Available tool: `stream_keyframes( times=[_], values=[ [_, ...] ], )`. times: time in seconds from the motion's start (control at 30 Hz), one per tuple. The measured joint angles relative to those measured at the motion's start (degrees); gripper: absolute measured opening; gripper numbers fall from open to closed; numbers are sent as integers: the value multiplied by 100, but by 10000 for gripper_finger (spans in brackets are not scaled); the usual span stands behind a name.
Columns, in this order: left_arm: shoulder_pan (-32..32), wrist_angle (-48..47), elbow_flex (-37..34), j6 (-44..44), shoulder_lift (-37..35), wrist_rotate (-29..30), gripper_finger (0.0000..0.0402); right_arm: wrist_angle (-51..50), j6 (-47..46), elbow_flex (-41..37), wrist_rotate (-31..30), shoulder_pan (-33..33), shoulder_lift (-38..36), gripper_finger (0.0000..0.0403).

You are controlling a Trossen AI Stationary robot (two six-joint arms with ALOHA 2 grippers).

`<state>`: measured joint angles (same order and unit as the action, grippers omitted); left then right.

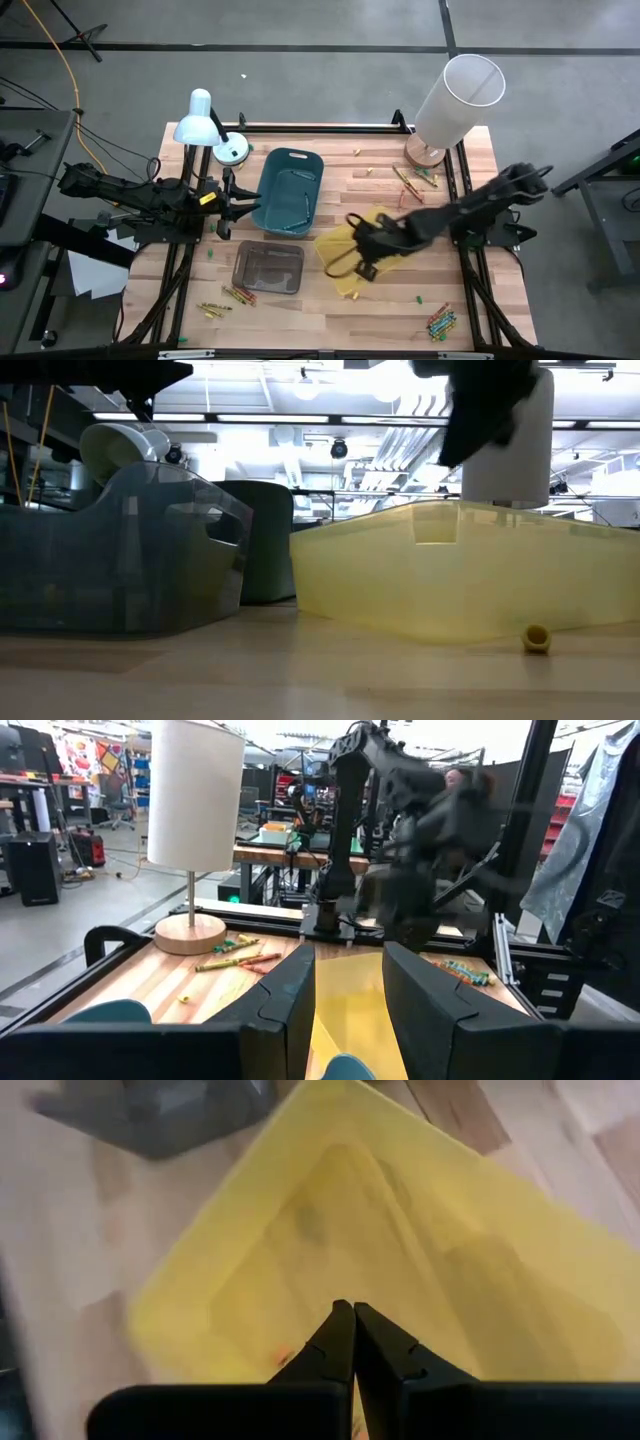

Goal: Sort crayons
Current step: Adjust the yellow bin

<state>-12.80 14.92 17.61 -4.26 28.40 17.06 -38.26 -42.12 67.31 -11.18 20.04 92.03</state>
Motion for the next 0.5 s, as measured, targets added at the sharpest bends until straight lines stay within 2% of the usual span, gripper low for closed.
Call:
stream_keyframes(
  times=[0.27,0.5],
  values=[
    [0,-1,0,136,0,2,106,1322,1366,-2,422,-830,1094,0],
    [0,-2,0,136,1,2,106,1906,1564,-2,580,-1160,1303,0]
  ],
)
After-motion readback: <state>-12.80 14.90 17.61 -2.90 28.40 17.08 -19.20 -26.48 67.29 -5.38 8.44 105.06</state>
